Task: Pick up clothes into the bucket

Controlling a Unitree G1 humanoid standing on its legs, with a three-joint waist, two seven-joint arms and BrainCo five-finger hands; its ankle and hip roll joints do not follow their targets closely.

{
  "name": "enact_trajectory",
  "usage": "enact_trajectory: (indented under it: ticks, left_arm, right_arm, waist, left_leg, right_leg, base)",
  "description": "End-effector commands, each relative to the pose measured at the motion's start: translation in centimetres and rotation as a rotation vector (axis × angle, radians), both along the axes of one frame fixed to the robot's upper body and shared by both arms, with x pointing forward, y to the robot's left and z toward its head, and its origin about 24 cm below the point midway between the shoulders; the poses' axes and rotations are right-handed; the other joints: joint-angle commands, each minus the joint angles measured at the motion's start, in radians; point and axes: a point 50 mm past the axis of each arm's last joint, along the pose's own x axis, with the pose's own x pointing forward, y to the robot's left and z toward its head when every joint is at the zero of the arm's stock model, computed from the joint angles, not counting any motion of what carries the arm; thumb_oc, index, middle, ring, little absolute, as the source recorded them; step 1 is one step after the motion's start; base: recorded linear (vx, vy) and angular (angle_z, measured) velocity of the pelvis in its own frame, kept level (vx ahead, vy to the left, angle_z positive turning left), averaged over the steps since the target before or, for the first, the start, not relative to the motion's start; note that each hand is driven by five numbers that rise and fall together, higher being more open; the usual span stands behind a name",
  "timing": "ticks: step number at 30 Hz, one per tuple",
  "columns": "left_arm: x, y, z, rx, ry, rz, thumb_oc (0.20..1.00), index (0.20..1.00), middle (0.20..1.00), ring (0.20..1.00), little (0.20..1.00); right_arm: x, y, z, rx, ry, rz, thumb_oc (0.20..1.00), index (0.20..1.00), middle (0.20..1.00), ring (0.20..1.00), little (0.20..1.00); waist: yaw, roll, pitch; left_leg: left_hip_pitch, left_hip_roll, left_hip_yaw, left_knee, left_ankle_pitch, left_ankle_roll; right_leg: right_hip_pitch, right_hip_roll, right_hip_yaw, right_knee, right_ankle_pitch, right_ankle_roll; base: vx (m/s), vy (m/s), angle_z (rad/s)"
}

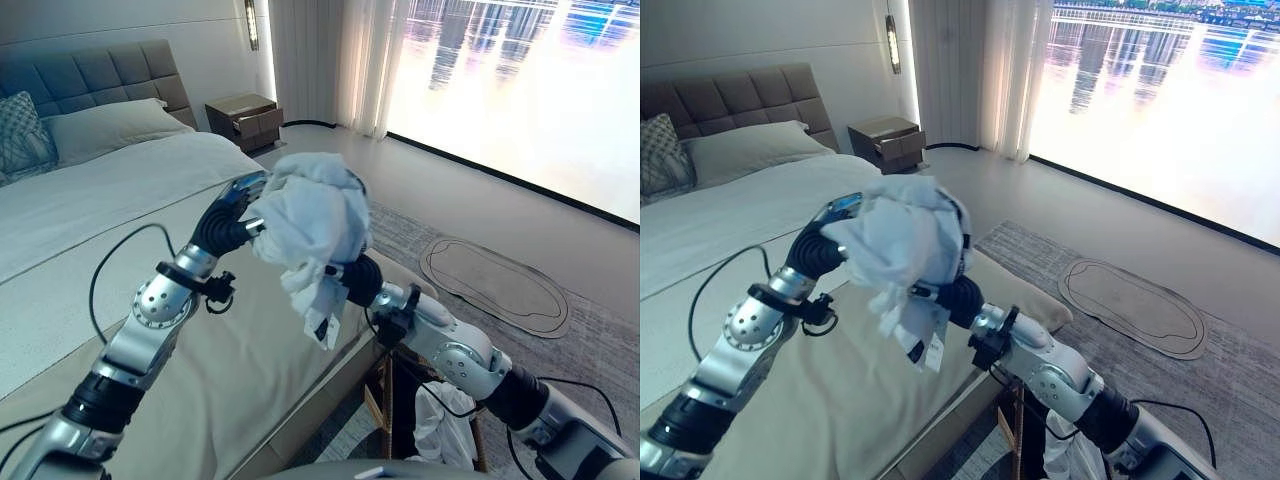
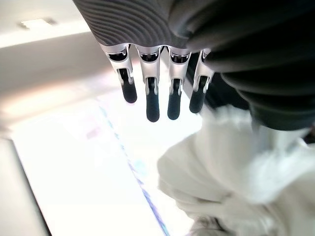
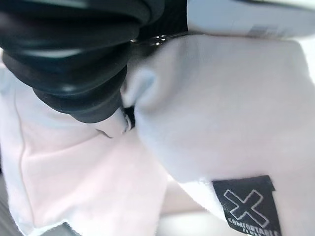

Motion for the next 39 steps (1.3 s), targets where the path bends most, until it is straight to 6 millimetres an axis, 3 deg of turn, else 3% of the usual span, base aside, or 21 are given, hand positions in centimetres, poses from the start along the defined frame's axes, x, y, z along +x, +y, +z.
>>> enact_trajectory:
  ticks: [1, 7, 9, 14, 15, 16, 17, 18, 19, 21, 22, 24, 25, 26, 27, 28, 29, 30, 34, 36, 39]
  left_arm:
    - [0.4, 2.1, 0.9, 0.002, -0.055, 0.108, 1.000, 1.000, 1.000, 1.000, 1.000]
    - [-0.7, 4.0, -0.8, -0.042, -0.010, 0.223, 1.000, 1.000, 1.000, 1.000, 1.000]
    - [-1.5, 5.5, -2.2, -0.067, 0.028, 0.316, 1.000, 1.000, 1.000, 1.000, 1.000]
    - [-2.3, 6.8, -4.6, -0.105, 0.112, 0.410, 1.000, 1.000, 1.000, 1.000, 1.000]
    - [-3.0, 7.5, -6.5, -0.133, 0.182, 0.469, 1.000, 1.000, 1.000, 1.000, 1.000]
    - [-3.0, 7.5, -6.5, -0.133, 0.182, 0.468, 1.000, 1.000, 1.000, 1.000, 1.000]
    - [-3.7, 8.0, -9.0, -0.180, 0.275, 0.538, 1.000, 1.000, 1.000, 1.000, 1.000]
    - [-3.7, 8.0, -9.0, -0.180, 0.275, 0.538, 1.000, 1.000, 1.000, 1.000, 1.000]
    - [-4.6, 8.3, -11.8, -0.235, 0.379, 0.618, 1.000, 1.000, 1.000, 1.000, 1.000]
    - [-5.5, 8.2, -14.3, -0.264, 0.481, 0.672, 1.000, 1.000, 1.000, 1.000, 1.000]
    - [-5.4, 8.2, -14.3, -0.265, 0.480, 0.671, 1.000, 1.000, 1.000, 1.000, 1.000]
    - [-7.1, 8.1, -17.7, -0.319, 0.626, 0.765, 1.000, 1.000, 1.000, 1.000, 1.000]
    - [-7.0, 8.1, -17.7, -0.319, 0.626, 0.764, 1.000, 1.000, 1.000, 1.000, 1.000]
    - [-8.5, 8.1, -20.1, -0.353, 0.738, 0.835, 1.000, 1.000, 1.000, 1.000, 1.000]
    - [-8.5, 8.1, -20.1, -0.354, 0.738, 0.834, 1.000, 1.000, 1.000, 1.000, 1.000]
    - [-10.1, 7.8, -22.5, -0.353, 0.870, 0.899, 1.000, 1.000, 1.000, 1.000, 1.000]
    - [-10.1, 7.8, -22.5, -0.355, 0.869, 0.899, 1.000, 1.000, 1.000, 1.000, 1.000]
    - [-11.7, 6.9, -24.5, -0.392, 0.983, 0.935, 1.000, 1.000, 1.000, 1.000, 1.000]
    - [-12.5, 5.8, -25.8, -0.285, 1.073, 0.901, 1.000, 1.000, 1.000, 1.000, 1.000]
    - [-12.9, 4.5, -26.6, -0.042, 1.117, 0.816, 1.000, 1.000, 1.000, 1.000, 1.000]
    - [-13.2, 3.6, -27.1, -0.008, 1.149, 0.780, 1.000, 1.000, 1.000, 1.000, 1.000]
  right_arm:
    - [-0.3, -1.8, 4.7, 0.165, -0.202, -0.076, 0.200, 0.200, 0.200, 0.200, 0.200]
    - [-0.3, -5.1, 3.1, 0.137, -0.169, -0.269, 0.200, 0.200, 0.200, 0.200, 0.200]
    - [-0.4, -7.8, 2.9, 0.069, -0.218, -0.437, 0.200, 0.200, 0.200, 0.200, 0.200]
    - [-0.4, -10.7, 1.8, -0.015, -0.229, -0.649, 0.200, 0.200, 0.200, 0.200, 0.200]
    - [-0.7, -12.4, 1.5, -0.086, -0.257, -0.781, 0.200, 0.200, 0.200, 0.200, 0.200]
    - [-0.7, -12.4, 1.5, -0.087, -0.257, -0.783, 0.200, 0.200, 0.200, 0.200, 0.200]
    - [-0.8, -13.8, 0.5, -0.155, -0.251, -0.907, 0.200, 0.200, 0.200, 0.200, 0.200]
    - [-0.8, -13.8, 0.5, -0.156, -0.252, -0.908, 0.200, 0.200, 0.200, 0.200, 0.200]
    - [-1.1, -15.1, -0.6, -0.213, -0.224, -1.027, 0.200, 0.200, 0.200, 0.200, 0.200]
    - [-1.2, -16.3, -2.1, -0.263, -0.170, -1.131, 0.200, 0.200, 0.200, 0.200, 0.200]
    - [-1.2, -16.3, -2.1, -0.263, -0.171, -1.133, 0.200, 0.200, 0.200, 0.200, 0.200]
    - [-1.5, -18.0, -5.3, -0.319, -0.016, -1.262, 0.200, 0.200, 0.200, 0.200, 0.200]
    - [-1.5, -18.0, -5.3, -0.319, -0.016, -1.263, 0.200, 0.200, 0.200, 0.200, 0.200]
    - [-1.6, -19.0, -6.6, -0.367, 0.050, -1.328, 0.200, 0.200, 0.200, 0.200, 0.200]
    - [-1.6, -19.0, -6.6, -0.367, 0.049, -1.328, 0.200, 0.200, 0.200, 0.200, 0.200]
    - [-1.6, -19.7, -8.1, -0.379, 0.135, -1.386, 0.200, 0.200, 0.200, 0.200, 0.200]
    - [-1.6, -19.8, -8.1, -0.378, 0.134, -1.386, 0.200, 0.200, 0.200, 0.200, 0.200]
    - [-1.6, -20.1, -9.0, -0.372, 0.191, -1.421, 0.200, 0.200, 0.200, 0.200, 0.200]
    - [-1.1, -20.9, -9.4, -0.417, 0.209, -1.472, 0.200, 0.200, 0.200, 0.200, 0.200]
    - [-0.1, -21.6, -9.4, -0.474, 0.210, -1.529, 0.200, 0.200, 0.200, 0.200, 0.200]
    - [0.9, -22.1, -9.1, -0.512, 0.200, -1.551, 0.200, 0.200, 0.200, 0.200, 0.200]
  waist:
    - [-0.013, -0.050, 0.003]
    - [-0.017, -0.048, 0.003]
    - [-0.022, -0.044, 0.002]
    - [-0.026, -0.038, 0.004]
    - [-0.029, -0.033, 0.009]
    - [-0.028, -0.033, 0.008]
    - [-0.029, -0.028, 0.019]
    - [-0.029, -0.027, 0.019]
    - [-0.031, -0.021, 0.038]
    - [-0.033, -0.013, 0.057]
    - [-0.032, -0.013, 0.057]
    - [-0.034, 0.002, 0.097]
    - [-0.034, 0.002, 0.097]
    - [-0.036, 0.017, 0.130]
    - [-0.036, 0.017, 0.129]
    - [-0.036, 0.033, 0.158]
    - [-0.037, 0.034, 0.158]
    - [-0.038, 0.051, 0.186]
    - [-0.039, 0.074, 0.221]
    - [-0.036, 0.096, 0.266]
    - [-0.030, 0.112, 0.298]
  left_leg:
    - [0.046, -0.038, 0.035, 0.036, -0.088, 0.026]
    - [0.044, -0.041, 0.033, 0.040, -0.092, 0.028]
    - [0.043, -0.041, 0.033, 0.043, -0.095, 0.030]
    - [0.037, -0.042, 0.031, 0.048, -0.100, 0.033]
    - [0.029, -0.045, 0.028, 0.052, -0.102, 0.037]
    - [0.029, -0.045, 0.028, 0.053, -0.102, 0.037]
    - [0.018, -0.047, 0.025, 0.058, -0.103, 0.040]
    - [0.017, -0.047, 0.024, 0.059, -0.103, 0.040]
    - [0.000, -0.052, 0.016, 0.068, -0.102, 0.045]
    - [-0.022, -0.056, 0.011, 0.080, -0.101, 0.050]
    - [-0.024, -0.056, 0.010, 0.081, -0.101, 0.050]
    - [-0.068, -0.066, -0.006, 0.105, -0.098, 0.058]
    - [-0.070, -0.067, -0.007, 0.107, -0.099, 0.058]
    - [-0.106, -0.076, -0.015, 0.128, -0.097, 0.063]
    - [-0.108, -0.076, -0.016, 0.130, -0.098, 0.063]
    - [-0.139, -0.085, -0.024, 0.147, -0.094, 0.067]
    - [-0.142, -0.086, -0.025, 0.149, -0.095, 0.067]
    - [-0.169, -0.093, -0.029, 0.163, -0.091, 0.069]
    - [-0.215, -0.101, -0.033, 0.188, -0.091, 0.070]
    - [-0.270, -0.107, -0.021, 0.240, -0.103, 0.070]
    - [-0.316, -0.108, -0.015, 0.292, -0.120, 0.073]
  right_leg:
    - [-0.038, -0.009, -0.005, 0.039, -0.005, 0.022]
    - [-0.039, -0.010, -0.010, 0.043, -0.010, 0.022]
    - [-0.042, -0.011, -0.012, 0.048, -0.013, 0.022]
    - [-0.048, -0.015, -0.014, 0.055, -0.017, 0.022]
    - [-0.056, -0.015, -0.014, 0.062, -0.018, 0.021]
    - [-0.056, -0.015, -0.014, 0.063, -0.019, 0.021]
    - [-0.069, -0.018, -0.015, 0.074, -0.020, 0.021]
    - [-0.070, -0.018, -0.015, 0.075, -0.020, 0.021]
    - [-0.087, -0.021, -0.014, 0.089, -0.023, 0.019]
    - [-0.111, -0.026, -0.017, 0.109, -0.027, 0.018]
    - [-0.113, -0.026, -0.017, 0.111, -0.028, 0.018]
    - [-0.164, -0.036, -0.022, 0.159, -0.036, 0.014]
    - [-0.167, -0.036, -0.022, 0.162, -0.038, 0.014]
    - [-0.211, -0.045, -0.026, 0.204, -0.045, 0.010]
    - [-0.214, -0.046, -0.026, 0.207, -0.047, 0.011]
    - [-0.256, -0.055, -0.028, 0.248, -0.053, 0.007]
    - [-0.260, -0.056, -0.028, 0.252, -0.055, 0.007]
    - [-0.295, -0.065, -0.030, 0.286, -0.064, 0.003]
    - [-0.352, -0.076, -0.026, 0.330, -0.074, 0.000]
    - [-0.408, -0.083, -0.010, 0.368, -0.081, -0.001]
    - [-0.456, -0.082, 0.009, 0.404, -0.086, -0.005]
  base:
    - [0.00, 0.000, 0.00]
    - [0.00, 0.000, 0.00]
    - [0.00, 0.000, 0.00]
    - [0.00, 0.000, 0.00]
    - [0.00, 0.000, 0.00]
    - [0.00, 0.000, 0.00]
    - [0.00, 0.000, 0.00]
    - [-0.06, 0.013, 0.00]
    - [-0.05, 0.008, 0.00]
    - [-0.07, 0.016, 0.03]
    - [-0.09, 0.016, 0.07]
    - [-0.10, 0.012, 0.17]
    - [-0.14, 0.038, 0.17]
    - [-0.09, 0.030, 0.08]
    - [-0.15, 0.044, 0.06]
    - [-0.06, 0.014, 0.07]
    - [-0.12, 0.036, 0.07]
    - [-0.07, 0.022, 0.07]
    - [-0.06, 0.002, 0.12]
    - [-0.08, -0.021, 0.06]
    - [-0.07, -0.008, -0.02]
